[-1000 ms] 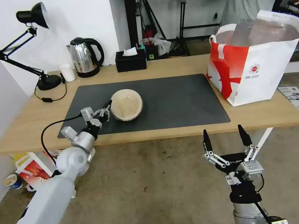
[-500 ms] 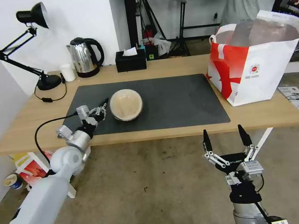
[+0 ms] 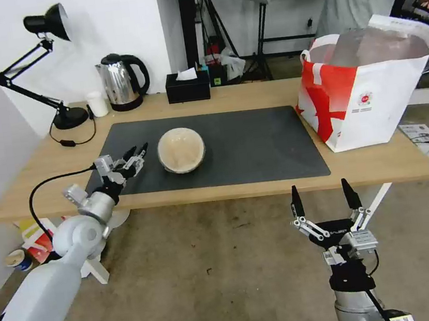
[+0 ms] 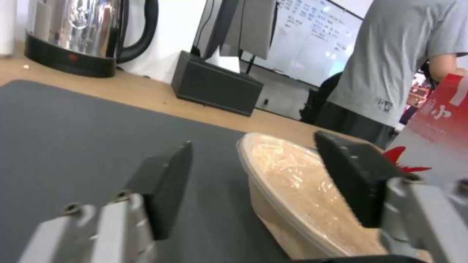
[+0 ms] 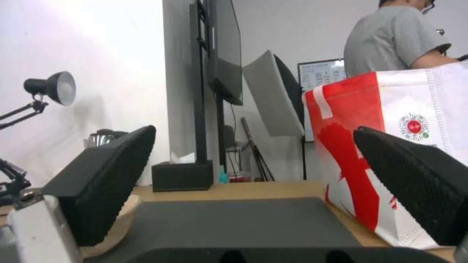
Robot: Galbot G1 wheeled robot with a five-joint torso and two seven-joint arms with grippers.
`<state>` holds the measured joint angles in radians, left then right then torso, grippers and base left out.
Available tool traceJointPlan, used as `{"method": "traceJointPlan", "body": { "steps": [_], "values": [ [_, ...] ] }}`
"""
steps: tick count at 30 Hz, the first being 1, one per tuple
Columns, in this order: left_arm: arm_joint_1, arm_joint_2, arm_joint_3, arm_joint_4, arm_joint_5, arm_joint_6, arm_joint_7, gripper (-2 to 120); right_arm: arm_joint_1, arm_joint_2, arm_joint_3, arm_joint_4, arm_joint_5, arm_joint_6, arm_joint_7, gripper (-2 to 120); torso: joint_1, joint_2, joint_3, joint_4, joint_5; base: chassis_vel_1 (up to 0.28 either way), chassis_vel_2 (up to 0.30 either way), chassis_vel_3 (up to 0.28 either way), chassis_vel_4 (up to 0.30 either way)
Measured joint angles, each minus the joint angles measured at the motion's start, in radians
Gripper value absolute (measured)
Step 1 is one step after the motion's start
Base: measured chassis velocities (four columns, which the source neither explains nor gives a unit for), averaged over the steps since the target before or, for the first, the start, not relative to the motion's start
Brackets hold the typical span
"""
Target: Pick up the trash from the table and place it into the takeout bag.
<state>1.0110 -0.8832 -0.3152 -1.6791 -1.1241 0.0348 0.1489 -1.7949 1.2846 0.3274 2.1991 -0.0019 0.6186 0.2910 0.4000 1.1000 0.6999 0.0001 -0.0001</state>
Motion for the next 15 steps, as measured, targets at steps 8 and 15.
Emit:
{"method": "traceJointPlan", "body": {
  "steps": [8,15],
  "values": [
    [-0.003,-0.016,0.015,0.002,-0.013,0.020,-0.014,99,0.000,0.000,0.000,0.000,0.000,0.000,0.000,100,0.000,0.000,0.000,-0.0001,0.0001,0.000,0.000,0.000,0.000],
    [-0.024,-0.029,0.041,0.016,-0.023,0.025,-0.015,100,0.000,0.000,0.000,0.000,0.000,0.000,0.000,100,0.000,0.000,0.000,-0.0001,0.0001,0.000,0.000,0.000,0.000]
  ]
}}
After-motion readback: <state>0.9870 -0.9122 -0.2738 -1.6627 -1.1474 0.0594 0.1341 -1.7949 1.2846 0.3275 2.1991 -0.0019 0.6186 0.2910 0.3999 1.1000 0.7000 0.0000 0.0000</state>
